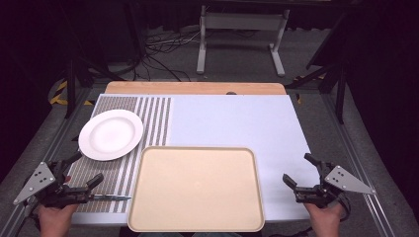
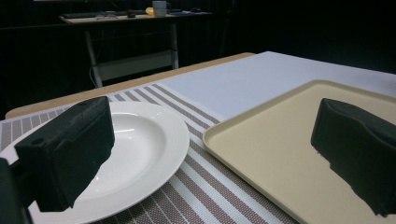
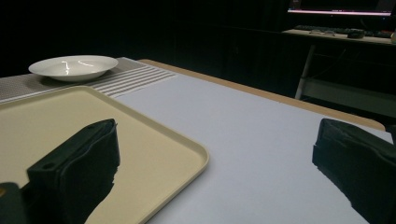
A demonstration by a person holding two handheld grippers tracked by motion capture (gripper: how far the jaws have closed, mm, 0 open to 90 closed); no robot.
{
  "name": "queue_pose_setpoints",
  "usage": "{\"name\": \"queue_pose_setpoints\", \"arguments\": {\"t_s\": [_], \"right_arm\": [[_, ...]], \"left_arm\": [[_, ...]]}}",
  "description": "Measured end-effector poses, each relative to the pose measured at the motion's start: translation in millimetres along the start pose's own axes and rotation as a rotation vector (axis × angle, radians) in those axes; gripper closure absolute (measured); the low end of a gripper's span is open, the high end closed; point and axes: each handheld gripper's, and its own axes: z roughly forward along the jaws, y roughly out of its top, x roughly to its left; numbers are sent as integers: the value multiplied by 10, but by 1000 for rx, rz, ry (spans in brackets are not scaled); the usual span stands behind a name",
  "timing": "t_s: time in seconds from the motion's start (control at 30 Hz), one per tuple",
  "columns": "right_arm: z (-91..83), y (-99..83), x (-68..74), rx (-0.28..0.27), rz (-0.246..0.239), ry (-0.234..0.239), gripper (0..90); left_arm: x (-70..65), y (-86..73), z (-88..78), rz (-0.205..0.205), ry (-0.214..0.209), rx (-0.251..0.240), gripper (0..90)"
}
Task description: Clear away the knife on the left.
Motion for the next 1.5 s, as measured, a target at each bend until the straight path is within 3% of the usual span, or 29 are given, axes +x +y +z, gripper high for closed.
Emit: {"name": "queue_pose_setpoints", "arguments": {"t_s": [0.43,0.7,0.83,0.97,1.17,1.5], "right_arm": [[-6,-39,-17,-4,4,17,10],[1,-44,-18,-6,10,23,10],[3,-44,-24,-18,32,33,10],[23,-45,-24,-24,43,38,3],[53,-52,0,-47,30,74,0],[67,-71,-6,-34,36,81,0]], "left_arm": [[6,13,-4,3,-5,-3,3],[14,38,10,-9,-38,16,4],[48,117,44,56,-48,65,3],[91,171,84,46,-72,76,3],[119,312,125,79,-108,130,4],[120,544,190,157,-205,308,20]]}}
